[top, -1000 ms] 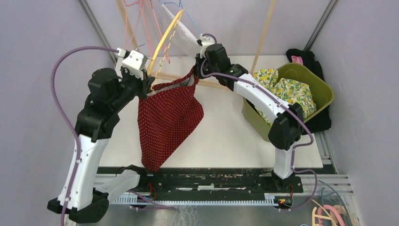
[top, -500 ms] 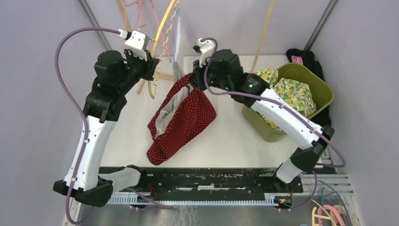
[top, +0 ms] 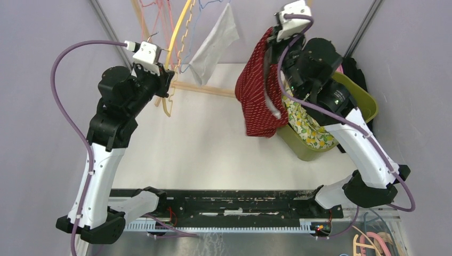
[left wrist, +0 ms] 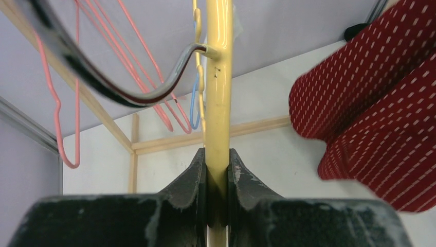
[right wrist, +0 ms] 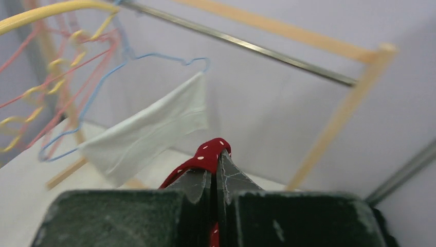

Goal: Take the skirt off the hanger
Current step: Place the skirt in the bin.

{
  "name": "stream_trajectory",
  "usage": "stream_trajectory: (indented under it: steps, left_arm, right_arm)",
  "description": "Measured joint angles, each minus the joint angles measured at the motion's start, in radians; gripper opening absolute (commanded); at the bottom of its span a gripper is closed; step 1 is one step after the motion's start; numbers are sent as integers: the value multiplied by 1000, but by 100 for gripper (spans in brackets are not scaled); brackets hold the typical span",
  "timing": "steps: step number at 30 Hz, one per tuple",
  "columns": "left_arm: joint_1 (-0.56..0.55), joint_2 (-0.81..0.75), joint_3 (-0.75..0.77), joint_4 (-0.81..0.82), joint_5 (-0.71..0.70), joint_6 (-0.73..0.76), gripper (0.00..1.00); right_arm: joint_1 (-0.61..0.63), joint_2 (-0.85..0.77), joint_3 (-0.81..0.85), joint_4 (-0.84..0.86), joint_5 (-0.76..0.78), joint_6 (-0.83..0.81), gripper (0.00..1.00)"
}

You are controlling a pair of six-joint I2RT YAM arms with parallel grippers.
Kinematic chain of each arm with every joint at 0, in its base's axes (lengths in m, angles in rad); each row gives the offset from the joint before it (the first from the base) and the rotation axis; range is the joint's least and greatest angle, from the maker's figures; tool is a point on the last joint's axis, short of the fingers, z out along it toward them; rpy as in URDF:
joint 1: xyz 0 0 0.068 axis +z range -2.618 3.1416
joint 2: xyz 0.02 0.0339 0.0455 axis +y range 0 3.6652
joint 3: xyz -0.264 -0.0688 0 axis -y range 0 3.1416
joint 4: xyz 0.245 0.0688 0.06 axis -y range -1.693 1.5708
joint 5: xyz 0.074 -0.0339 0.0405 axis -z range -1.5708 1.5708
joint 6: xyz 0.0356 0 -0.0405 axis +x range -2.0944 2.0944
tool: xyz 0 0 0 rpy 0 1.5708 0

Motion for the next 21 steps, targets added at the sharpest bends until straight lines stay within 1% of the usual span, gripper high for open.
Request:
stream_trajectory:
  steps: [2,5,7,10,16,21]
  left_arm:
    - [0,-18,-18,0,0,0,3]
    - [0,-39,-39,0,0,0,3]
    - [0,-47,-48,0,1,-1,3]
    - [0,-54,-62,0,5,-7,3]
    - [0,-58,-89,-4,4,-8,3]
    - [-15,-60,-94,-16,-9,-7,3]
  right_arm:
    - [-52,0,18,52,60,-68,1]
    - [-169,7,57,97,119,-127,1]
    - [-250,29,116,122,159,-167,1]
    - [-325,44,164,185,207,-232,1]
    - [-411,27,167,312,267,-361,1]
    - [-468,-35,90,364,310,-436,1]
